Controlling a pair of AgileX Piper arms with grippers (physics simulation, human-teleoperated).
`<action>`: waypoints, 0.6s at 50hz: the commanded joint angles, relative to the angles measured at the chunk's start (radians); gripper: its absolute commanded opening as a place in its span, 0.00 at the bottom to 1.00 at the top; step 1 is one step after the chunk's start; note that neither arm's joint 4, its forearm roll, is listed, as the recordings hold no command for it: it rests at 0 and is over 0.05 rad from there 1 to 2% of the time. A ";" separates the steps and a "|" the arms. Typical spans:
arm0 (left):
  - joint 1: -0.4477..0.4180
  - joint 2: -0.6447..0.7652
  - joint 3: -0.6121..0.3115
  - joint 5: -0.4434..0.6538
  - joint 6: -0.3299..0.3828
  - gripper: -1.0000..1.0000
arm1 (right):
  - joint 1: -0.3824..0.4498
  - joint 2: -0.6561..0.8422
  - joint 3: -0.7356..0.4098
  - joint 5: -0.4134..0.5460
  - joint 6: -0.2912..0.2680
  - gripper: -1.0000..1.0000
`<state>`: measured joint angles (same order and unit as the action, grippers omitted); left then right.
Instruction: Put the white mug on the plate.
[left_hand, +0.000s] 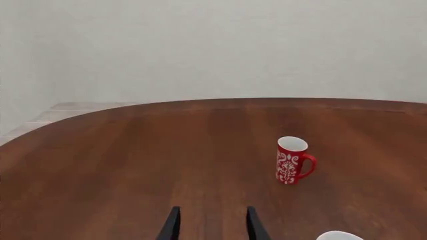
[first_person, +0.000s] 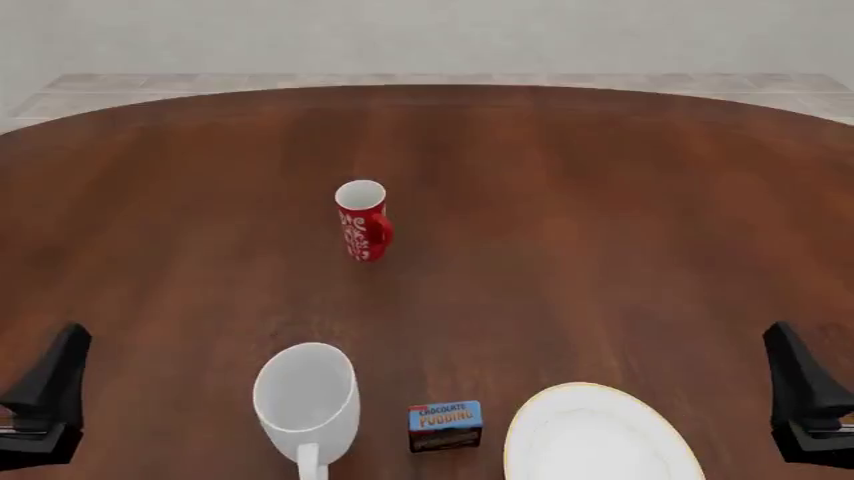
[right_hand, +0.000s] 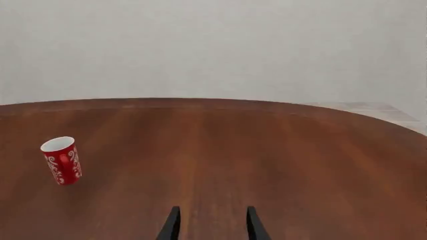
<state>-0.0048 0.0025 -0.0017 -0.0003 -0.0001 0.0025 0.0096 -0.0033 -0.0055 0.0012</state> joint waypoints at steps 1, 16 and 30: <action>0.005 0.006 -0.001 -0.003 0.000 1.00 | -0.003 -0.002 -0.002 0.004 -0.001 1.00; 0.005 0.004 -0.001 -0.002 0.000 1.00 | -0.002 -0.001 0.001 0.000 -0.001 1.00; 0.005 0.001 0.000 0.000 0.000 1.00 | -0.002 -0.005 -0.001 0.005 -0.002 1.00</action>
<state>0.0006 0.0031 -0.0030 0.0007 0.0002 0.0004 0.0054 -0.0045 -0.0002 -0.0002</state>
